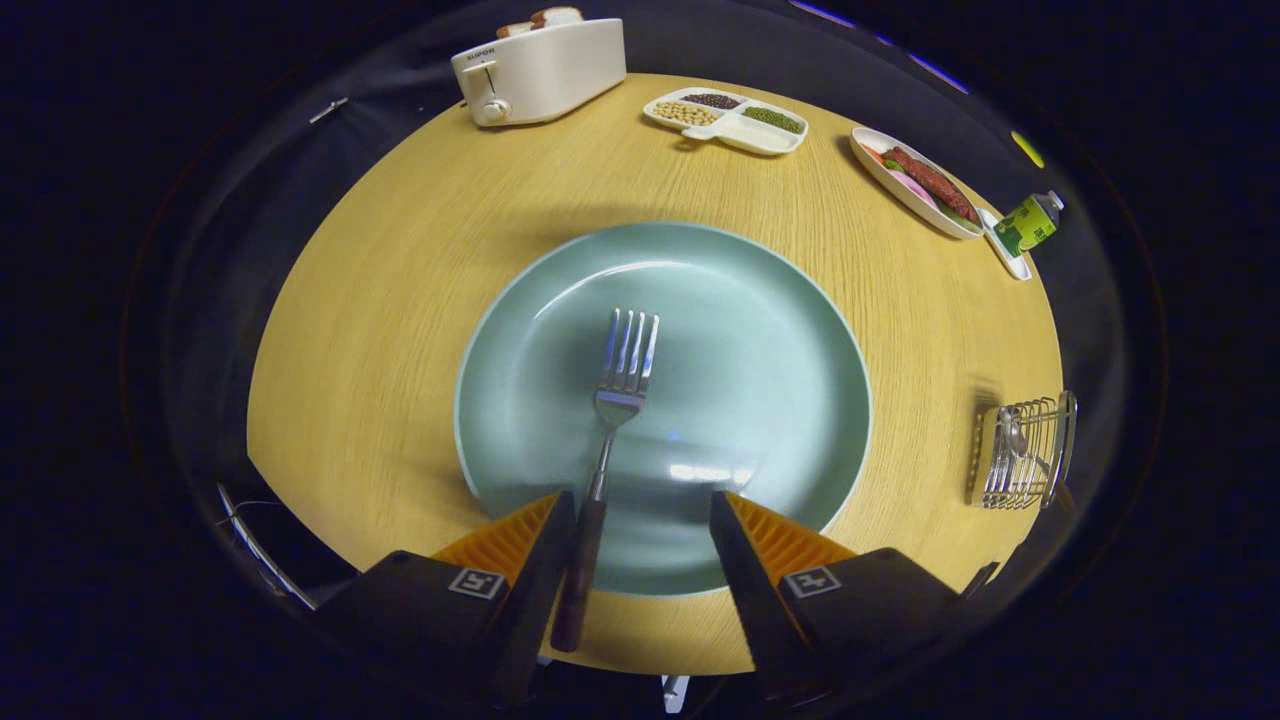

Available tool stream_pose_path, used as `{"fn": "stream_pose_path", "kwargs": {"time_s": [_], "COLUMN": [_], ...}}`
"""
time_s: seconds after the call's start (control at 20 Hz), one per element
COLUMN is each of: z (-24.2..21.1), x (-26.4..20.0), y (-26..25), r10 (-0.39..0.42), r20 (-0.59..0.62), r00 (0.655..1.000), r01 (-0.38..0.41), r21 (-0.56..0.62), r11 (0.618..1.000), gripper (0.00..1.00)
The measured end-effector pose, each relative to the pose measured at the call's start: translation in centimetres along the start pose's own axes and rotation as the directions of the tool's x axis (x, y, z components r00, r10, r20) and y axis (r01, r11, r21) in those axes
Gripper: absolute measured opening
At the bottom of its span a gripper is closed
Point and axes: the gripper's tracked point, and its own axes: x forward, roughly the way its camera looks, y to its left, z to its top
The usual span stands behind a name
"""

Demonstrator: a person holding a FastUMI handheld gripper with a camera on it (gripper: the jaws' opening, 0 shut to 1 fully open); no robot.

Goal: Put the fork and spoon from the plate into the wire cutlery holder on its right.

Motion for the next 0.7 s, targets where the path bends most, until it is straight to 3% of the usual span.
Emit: {"fn": "stream_pose_path", "kwargs": {"time_s": [0.1,0.35,0.45,0.5,0.6,0.7], "z": [0.05,0.07,0.25,0.18,0.09,0.23], "x": [0.24,0.48,0.53,0.62,0.52,0.0], "y": [0.38,0.33,-0.06,-0.07,-0.13,-0.08], "r10": [0.02,0.039,0.032,0.036,0.06,0.101], "r20": [-0.009,-0.053,-0.057,-0.067,-0.081,-0.097], "r00": [1.0,0.998,0.998,0.997,0.995,0.99], "r01": [-0.02,-0.04,-0.033,-0.037,-0.061,-0.102], "r21": [0.008,-0.014,-0.02,-0.012,-0.007,-0.005], "r11": [1.0,0.999,0.999,0.999,0.998,0.995], "gripper": [0.7,0.49,0.46,0.19,0.21,0.14]}}
